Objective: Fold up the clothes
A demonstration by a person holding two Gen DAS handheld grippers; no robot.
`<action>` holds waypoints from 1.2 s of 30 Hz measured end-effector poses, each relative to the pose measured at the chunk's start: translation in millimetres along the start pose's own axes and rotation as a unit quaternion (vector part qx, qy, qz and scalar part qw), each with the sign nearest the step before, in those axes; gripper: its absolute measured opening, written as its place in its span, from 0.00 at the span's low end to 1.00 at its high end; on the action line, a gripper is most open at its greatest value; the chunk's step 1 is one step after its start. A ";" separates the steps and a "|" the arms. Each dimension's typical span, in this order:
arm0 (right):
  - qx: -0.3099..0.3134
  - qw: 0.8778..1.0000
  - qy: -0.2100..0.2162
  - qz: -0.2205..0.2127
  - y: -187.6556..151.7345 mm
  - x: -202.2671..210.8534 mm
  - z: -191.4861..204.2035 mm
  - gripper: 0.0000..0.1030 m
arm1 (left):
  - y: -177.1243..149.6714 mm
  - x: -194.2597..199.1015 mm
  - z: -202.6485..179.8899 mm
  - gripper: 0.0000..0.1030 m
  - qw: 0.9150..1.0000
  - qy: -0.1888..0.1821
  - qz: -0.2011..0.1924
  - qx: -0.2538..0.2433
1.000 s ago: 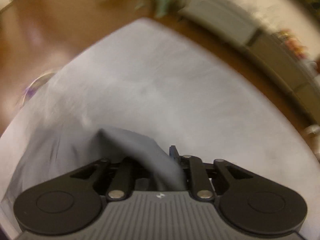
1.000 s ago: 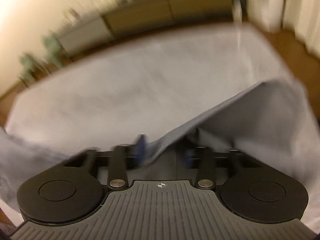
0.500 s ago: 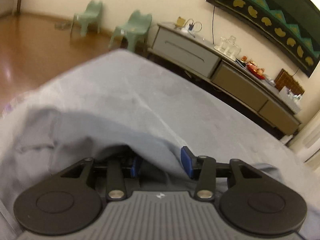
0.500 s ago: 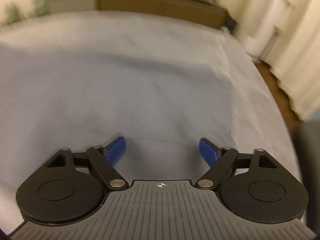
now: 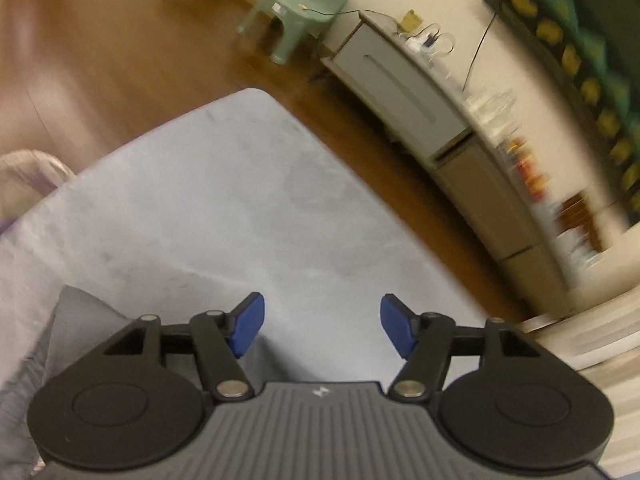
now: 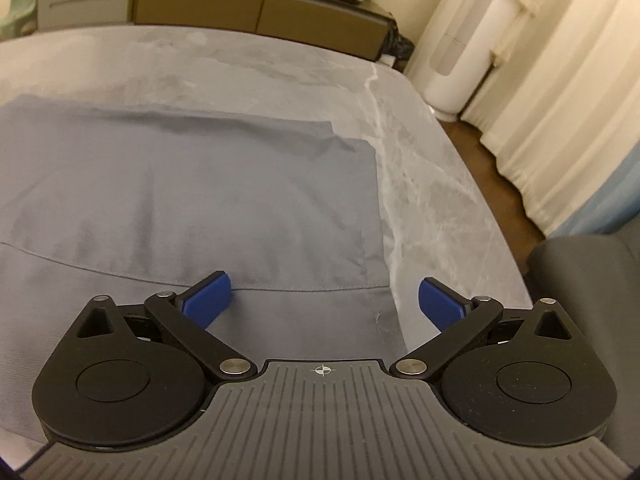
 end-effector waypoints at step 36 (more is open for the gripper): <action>0.206 0.974 -0.029 -0.084 38.5 34.9 125.6 0.93 | -177.1 44.4 8.3 0.33 0.835 0.210 -0.086 -0.502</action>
Point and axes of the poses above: each gripper's, at about its wrist camera, not at the fingertips, and x roughly against the way its jaws point, z to its left, y to its top, the point moved 3 cm from there along -x, roughly the way its jaws point, and after that the axes turned 11 degrees about z, right-handed, at the moved point
